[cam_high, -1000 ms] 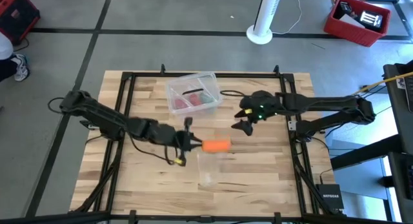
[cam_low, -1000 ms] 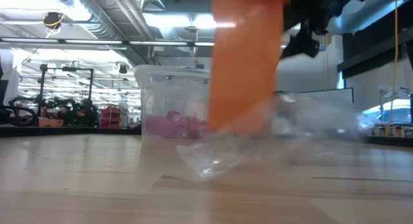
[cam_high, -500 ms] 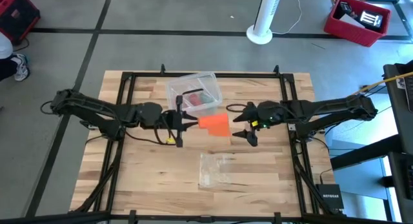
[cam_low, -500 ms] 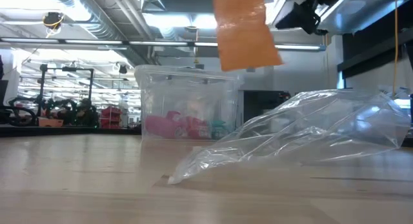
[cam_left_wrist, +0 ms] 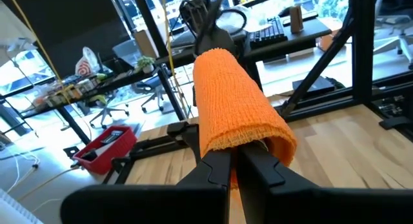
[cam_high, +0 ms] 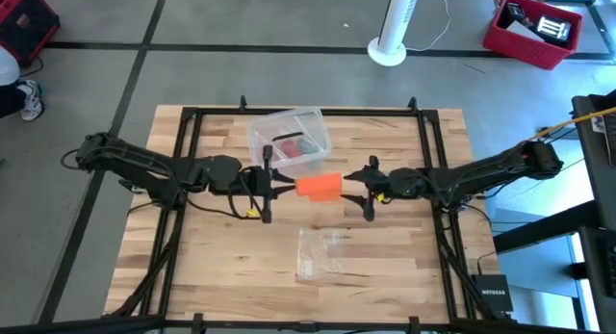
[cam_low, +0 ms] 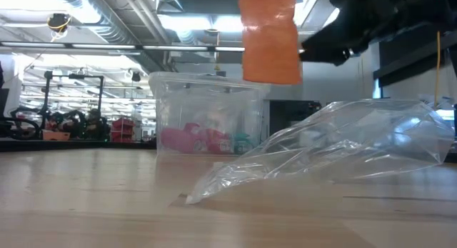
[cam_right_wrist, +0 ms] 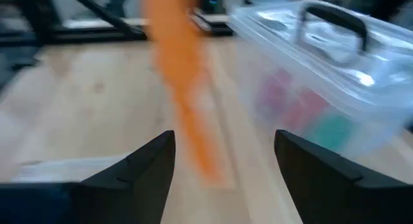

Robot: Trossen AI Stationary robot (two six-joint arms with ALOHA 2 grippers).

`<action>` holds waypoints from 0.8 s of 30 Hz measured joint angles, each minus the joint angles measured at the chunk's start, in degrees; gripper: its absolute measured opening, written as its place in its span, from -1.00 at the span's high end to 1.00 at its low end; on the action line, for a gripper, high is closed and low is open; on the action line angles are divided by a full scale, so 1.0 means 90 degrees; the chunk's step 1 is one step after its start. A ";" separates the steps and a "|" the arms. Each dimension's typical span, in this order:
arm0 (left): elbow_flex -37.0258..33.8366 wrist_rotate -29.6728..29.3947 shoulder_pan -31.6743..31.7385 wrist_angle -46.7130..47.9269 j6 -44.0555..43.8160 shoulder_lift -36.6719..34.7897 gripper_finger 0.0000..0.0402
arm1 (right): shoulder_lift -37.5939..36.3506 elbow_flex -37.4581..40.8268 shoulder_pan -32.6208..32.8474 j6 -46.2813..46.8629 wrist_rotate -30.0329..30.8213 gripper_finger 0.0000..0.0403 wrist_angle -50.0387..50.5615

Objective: Roll bandage
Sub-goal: Roll the orange bandage

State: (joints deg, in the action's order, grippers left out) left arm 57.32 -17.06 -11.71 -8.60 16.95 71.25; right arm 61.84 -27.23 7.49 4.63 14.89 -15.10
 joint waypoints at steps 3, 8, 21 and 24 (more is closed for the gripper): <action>0.0000 -0.0002 -0.0004 0.0034 -0.0034 0.0001 0.98 | 0.0029 0.0046 0.0000 0.0051 0.0000 -0.28 -0.0006; 0.0000 -0.0001 -0.0004 -0.0135 -0.0008 0.0001 0.98 | 0.0079 0.0044 0.0007 0.0297 -0.0866 -0.26 -0.0604; 0.0000 0.0087 -0.0006 -0.0487 -0.0046 0.0001 0.98 | 0.1166 0.0044 0.0000 0.0101 -0.0941 0.19 -0.2013; 0.0000 0.0088 -0.0006 -0.0513 -0.0177 0.0001 0.98 | 0.1200 0.0044 0.0011 -0.0048 -0.1028 0.63 -0.2051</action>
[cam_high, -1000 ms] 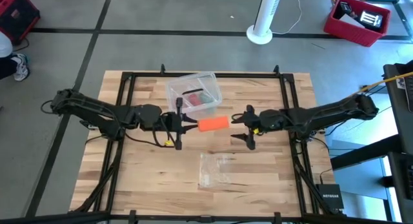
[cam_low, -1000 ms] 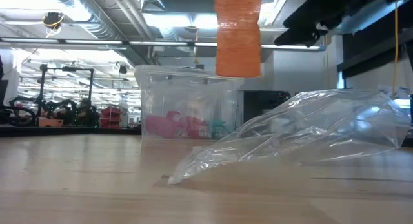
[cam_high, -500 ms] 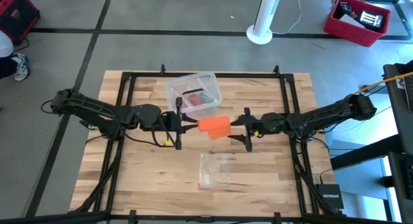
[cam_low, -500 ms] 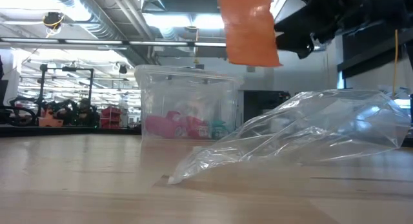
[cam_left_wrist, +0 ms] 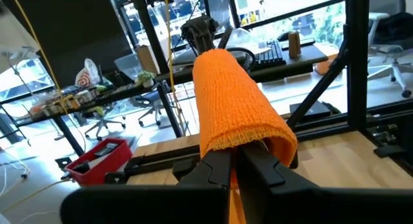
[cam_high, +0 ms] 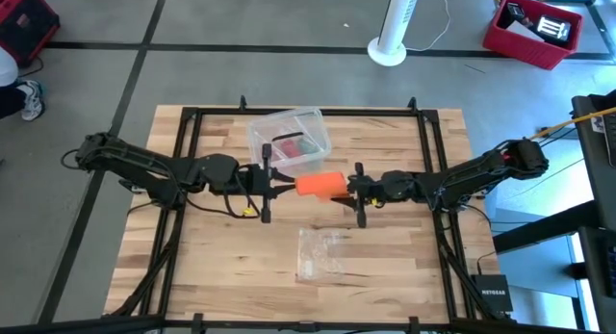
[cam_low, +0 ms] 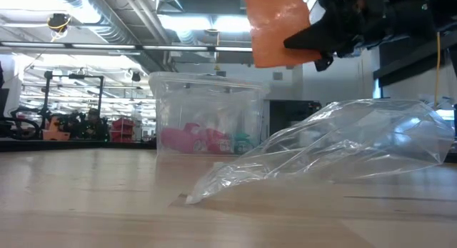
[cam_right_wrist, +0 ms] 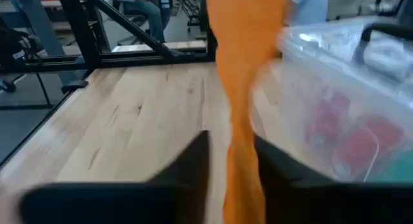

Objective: Roll bandage
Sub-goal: Roll the orange bandage

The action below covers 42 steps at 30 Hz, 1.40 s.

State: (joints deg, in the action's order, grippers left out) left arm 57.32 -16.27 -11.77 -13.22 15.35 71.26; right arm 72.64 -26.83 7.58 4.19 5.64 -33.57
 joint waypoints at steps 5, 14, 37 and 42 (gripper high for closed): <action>-0.0002 0.0005 0.0000 -0.0276 -0.0045 0.0000 0.98 | -0.0002 0.0000 0.0212 -0.0337 0.0068 0.91 -0.0261; -0.0005 0.0073 0.0111 -0.1397 0.0038 -0.0100 0.98 | -0.0021 -0.0003 0.0763 -0.0132 0.0542 0.96 -0.0091; -0.0449 -0.1102 0.0804 -0.0939 0.1205 -0.0102 0.98 | -0.0193 -0.2379 0.2410 -0.0199 0.1316 0.97 0.1882; -0.0747 -0.1105 0.0798 -0.0994 0.1185 -0.0102 0.98 | -0.0185 -0.3147 0.2409 -0.0509 0.1317 0.97 0.2488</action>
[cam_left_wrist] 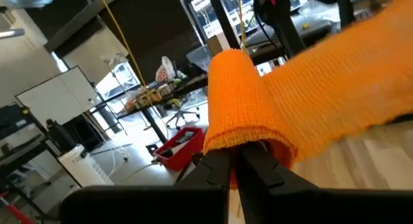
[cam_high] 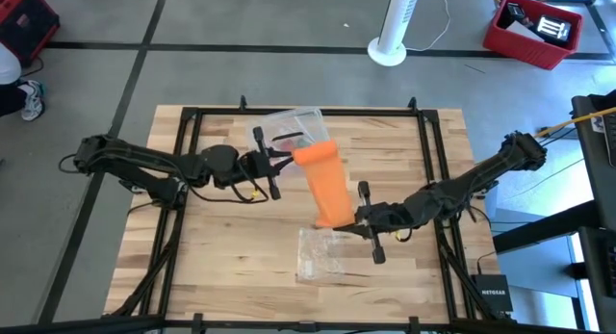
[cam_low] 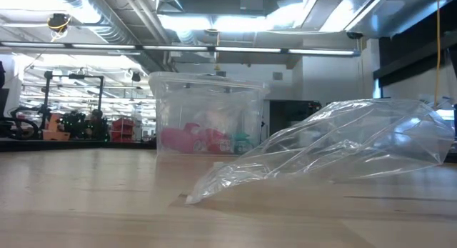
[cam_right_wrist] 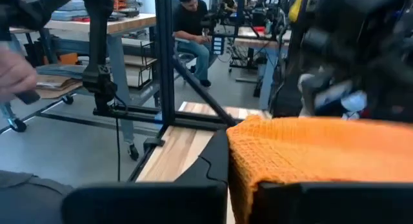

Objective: Roll bandage
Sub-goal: Roll the orange bandage

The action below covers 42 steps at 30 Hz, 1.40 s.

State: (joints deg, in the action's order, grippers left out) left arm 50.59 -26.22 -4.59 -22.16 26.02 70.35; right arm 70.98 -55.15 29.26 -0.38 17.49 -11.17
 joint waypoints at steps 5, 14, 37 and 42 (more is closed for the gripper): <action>-0.0042 -0.0013 -0.0067 -0.0059 -0.0001 0.0314 0.98 | 0.0005 -0.0610 -0.0003 -0.0536 0.0136 0.97 0.0386; -0.0044 -0.0012 -0.0449 -0.0460 0.0670 0.1246 0.98 | 0.0005 -0.1712 -0.0382 -0.1165 0.0380 0.97 0.1092; 0.0006 -0.0272 -0.1571 -0.1346 0.2036 0.2210 0.98 | 0.0824 -0.2019 -0.3185 0.0846 -0.1453 0.96 0.2764; 0.0002 -0.0625 -0.1809 -0.1498 0.2445 0.2210 0.98 | 0.1245 -0.2019 -0.3426 0.1041 -0.1898 0.96 0.2979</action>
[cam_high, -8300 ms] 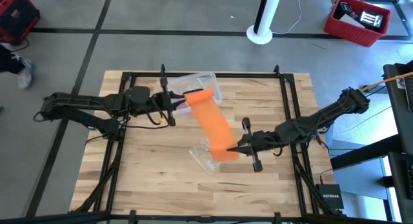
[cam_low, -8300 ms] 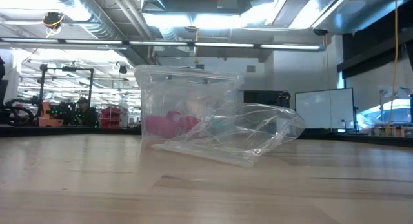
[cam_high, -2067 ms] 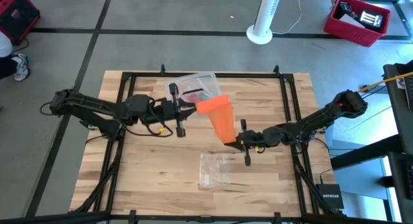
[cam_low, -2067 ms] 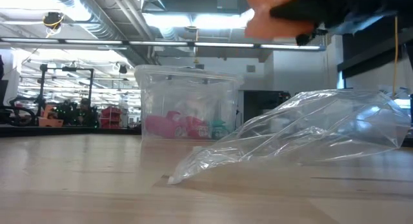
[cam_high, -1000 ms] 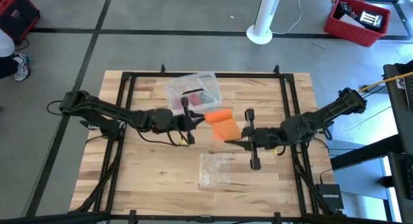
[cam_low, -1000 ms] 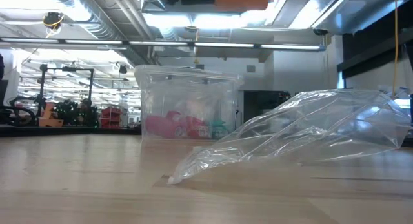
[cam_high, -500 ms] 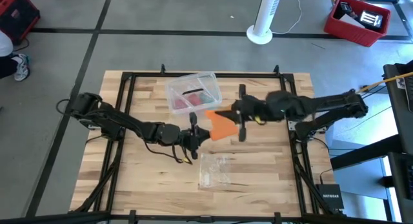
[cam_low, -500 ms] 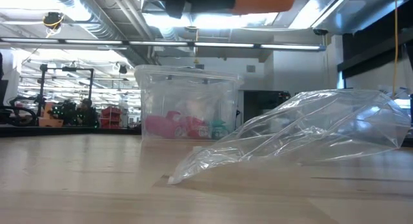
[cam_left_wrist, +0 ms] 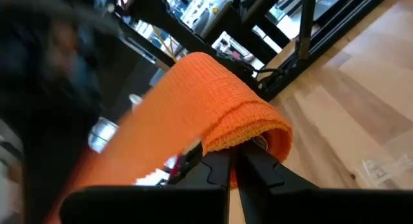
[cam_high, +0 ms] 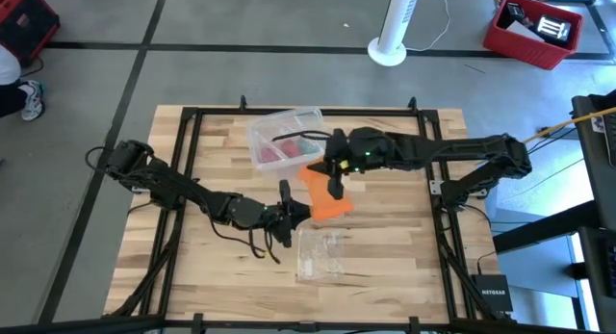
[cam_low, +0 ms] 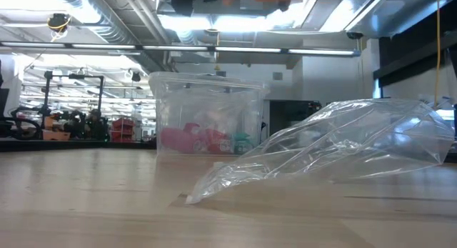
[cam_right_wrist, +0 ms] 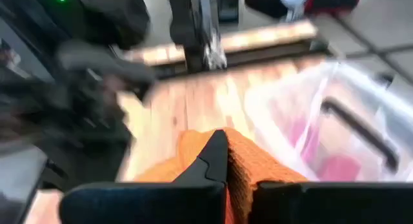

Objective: Roll bandage
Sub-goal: Roll the orange bandage

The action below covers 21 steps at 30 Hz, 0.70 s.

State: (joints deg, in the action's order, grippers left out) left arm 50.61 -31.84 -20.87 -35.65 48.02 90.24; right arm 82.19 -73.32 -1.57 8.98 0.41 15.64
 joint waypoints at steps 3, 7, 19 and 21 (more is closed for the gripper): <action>-0.0002 -0.0346 -0.0144 -0.0077 0.0387 0.0000 0.98 | 0.0228 0.0000 -0.0055 0.0158 -0.0074 0.96 0.0182; -0.0002 -0.0887 -0.0279 -0.0106 0.0857 0.0000 0.98 | 0.0498 -0.0002 -0.0079 0.0493 -0.0020 0.96 0.0506; -0.0005 -0.1253 -0.0298 0.0669 -0.0288 0.0000 0.98 | 0.1021 -0.0002 -0.0162 0.1361 -0.0736 -0.08 0.1577; -0.0005 -0.1253 -0.0291 0.0948 -0.0880 0.0000 0.98 | 0.1010 -0.0002 -0.0165 0.1361 -0.0739 -0.28 0.1579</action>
State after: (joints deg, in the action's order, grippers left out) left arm 50.57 -43.11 -23.49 -27.12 40.11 90.24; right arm 91.28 -73.34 -3.05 21.23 -6.24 29.85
